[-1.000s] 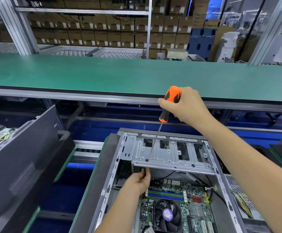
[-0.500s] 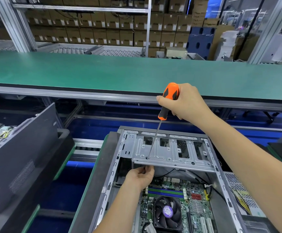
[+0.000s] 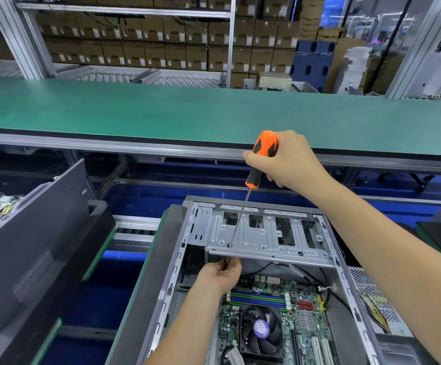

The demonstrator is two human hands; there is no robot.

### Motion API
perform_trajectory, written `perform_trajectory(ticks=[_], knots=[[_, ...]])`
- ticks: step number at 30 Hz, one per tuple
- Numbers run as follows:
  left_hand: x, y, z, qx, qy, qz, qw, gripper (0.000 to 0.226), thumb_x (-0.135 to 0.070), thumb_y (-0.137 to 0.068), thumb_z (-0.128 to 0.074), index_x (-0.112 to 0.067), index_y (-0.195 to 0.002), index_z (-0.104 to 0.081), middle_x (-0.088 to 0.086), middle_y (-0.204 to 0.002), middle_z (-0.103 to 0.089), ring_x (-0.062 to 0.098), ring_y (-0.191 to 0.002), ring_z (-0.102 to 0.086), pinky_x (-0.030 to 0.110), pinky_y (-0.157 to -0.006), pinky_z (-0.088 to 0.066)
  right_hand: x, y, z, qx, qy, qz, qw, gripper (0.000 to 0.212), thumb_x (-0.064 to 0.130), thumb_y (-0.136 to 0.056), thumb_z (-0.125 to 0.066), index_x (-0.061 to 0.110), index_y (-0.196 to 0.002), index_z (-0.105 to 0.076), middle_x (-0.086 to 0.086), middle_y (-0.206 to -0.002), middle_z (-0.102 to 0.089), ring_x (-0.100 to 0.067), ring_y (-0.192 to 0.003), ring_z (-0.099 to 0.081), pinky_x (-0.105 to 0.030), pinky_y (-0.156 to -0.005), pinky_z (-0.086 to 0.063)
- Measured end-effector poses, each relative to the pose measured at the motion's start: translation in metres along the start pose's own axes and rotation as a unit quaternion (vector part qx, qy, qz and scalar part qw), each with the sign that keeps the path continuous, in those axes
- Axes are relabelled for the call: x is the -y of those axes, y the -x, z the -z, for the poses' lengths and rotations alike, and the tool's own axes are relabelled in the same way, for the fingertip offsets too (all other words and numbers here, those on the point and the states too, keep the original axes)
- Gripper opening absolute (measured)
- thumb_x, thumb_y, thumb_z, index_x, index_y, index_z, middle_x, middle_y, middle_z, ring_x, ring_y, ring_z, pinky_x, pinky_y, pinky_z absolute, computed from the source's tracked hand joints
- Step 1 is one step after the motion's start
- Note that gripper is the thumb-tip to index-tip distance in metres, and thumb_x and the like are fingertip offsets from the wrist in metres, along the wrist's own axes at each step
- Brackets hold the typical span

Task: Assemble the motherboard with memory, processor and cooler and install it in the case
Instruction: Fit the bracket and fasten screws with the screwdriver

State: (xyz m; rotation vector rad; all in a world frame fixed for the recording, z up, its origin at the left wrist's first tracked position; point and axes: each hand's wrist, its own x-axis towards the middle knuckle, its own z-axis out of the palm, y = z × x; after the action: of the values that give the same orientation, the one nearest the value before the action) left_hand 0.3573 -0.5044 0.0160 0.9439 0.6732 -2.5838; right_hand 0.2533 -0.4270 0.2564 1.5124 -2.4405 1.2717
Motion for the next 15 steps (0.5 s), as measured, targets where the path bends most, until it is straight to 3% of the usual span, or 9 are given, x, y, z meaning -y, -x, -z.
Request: perform_trajectory(ticks=[5,8,10,12,14,15], knots=[[-0.001,-0.004,0.001,0.008,-0.02,-0.009,1.0,0.028,-0.01,-0.104,-0.033,0.008,-0.1,-0.054,0.025,-0.085,-0.062,0.03,-0.095,-0.064,0.038,-0.086,-0.051,0.0,0.001,0.0,-0.005,0.01,0.01,1.0,0.033,0.03,-0.083,-0.066,0.003,-0.066,-0.058,-0.002,-0.047,-0.053,-0.002,-0.034,-0.045,-0.008,-0.036,-0.034],[0.001,0.01,0.001,0.021,-0.064,0.0,0.998,0.035,-0.023,-0.104,-0.036,0.008,-0.117,-0.049,0.034,-0.088,-0.062,0.039,-0.086,-0.061,0.042,-0.081,-0.051,0.0,0.001,0.0,-0.002,0.015,0.015,1.0,0.035,0.03,-0.083,-0.067,0.0,-0.069,-0.059,-0.004,-0.049,-0.053,-0.002,-0.035,-0.044,-0.007,-0.036,-0.034],[0.0,0.024,0.001,-0.007,-0.102,0.002,0.995,0.045,-0.027,-0.103,-0.04,0.004,-0.136,-0.034,0.04,-0.112,-0.052,0.042,-0.102,-0.057,0.045,-0.089,-0.05,0.0,0.001,-0.001,0.003,0.017,0.018,1.0,0.035,0.03,-0.083,-0.067,-0.002,-0.071,-0.059,-0.006,-0.05,-0.053,-0.003,-0.034,-0.043,-0.008,-0.036,-0.034],[-0.002,0.038,0.006,-0.03,-0.149,-0.038,0.988,0.042,-0.021,-0.102,-0.042,-0.008,-0.14,-0.028,0.033,-0.137,-0.036,0.041,-0.114,-0.052,0.043,-0.09,-0.051,-0.001,-0.001,-0.004,0.007,0.017,0.024,1.0,0.033,0.028,-0.082,-0.067,-0.002,-0.071,-0.06,-0.005,-0.048,-0.052,-0.004,-0.033,-0.042,-0.009,-0.036,-0.033],[-0.005,0.049,0.014,-0.049,-0.296,-0.077,0.951,0.024,-0.011,-0.101,-0.04,-0.003,-0.124,-0.036,0.029,-0.125,-0.044,0.034,-0.092,-0.057,0.036,-0.07,-0.054,-0.001,-0.001,-0.008,0.012,0.018,0.029,0.999,0.031,0.027,-0.082,-0.067,0.0,-0.069,-0.06,-0.001,-0.045,-0.051,-0.004,-0.033,-0.043,-0.008,-0.036,-0.033],[-0.007,0.053,0.018,-0.074,-0.427,-0.098,0.896,0.018,-0.008,-0.1,-0.038,0.001,-0.116,-0.04,0.025,-0.108,-0.052,0.028,-0.076,-0.056,0.032,-0.058,-0.05,-0.002,-0.001,-0.012,0.016,0.02,0.032,0.999,0.03,0.027,-0.081,-0.067,0.002,-0.067,-0.059,0.001,-0.044,-0.051,-0.003,-0.033,-0.043,-0.008,-0.036,-0.033]])
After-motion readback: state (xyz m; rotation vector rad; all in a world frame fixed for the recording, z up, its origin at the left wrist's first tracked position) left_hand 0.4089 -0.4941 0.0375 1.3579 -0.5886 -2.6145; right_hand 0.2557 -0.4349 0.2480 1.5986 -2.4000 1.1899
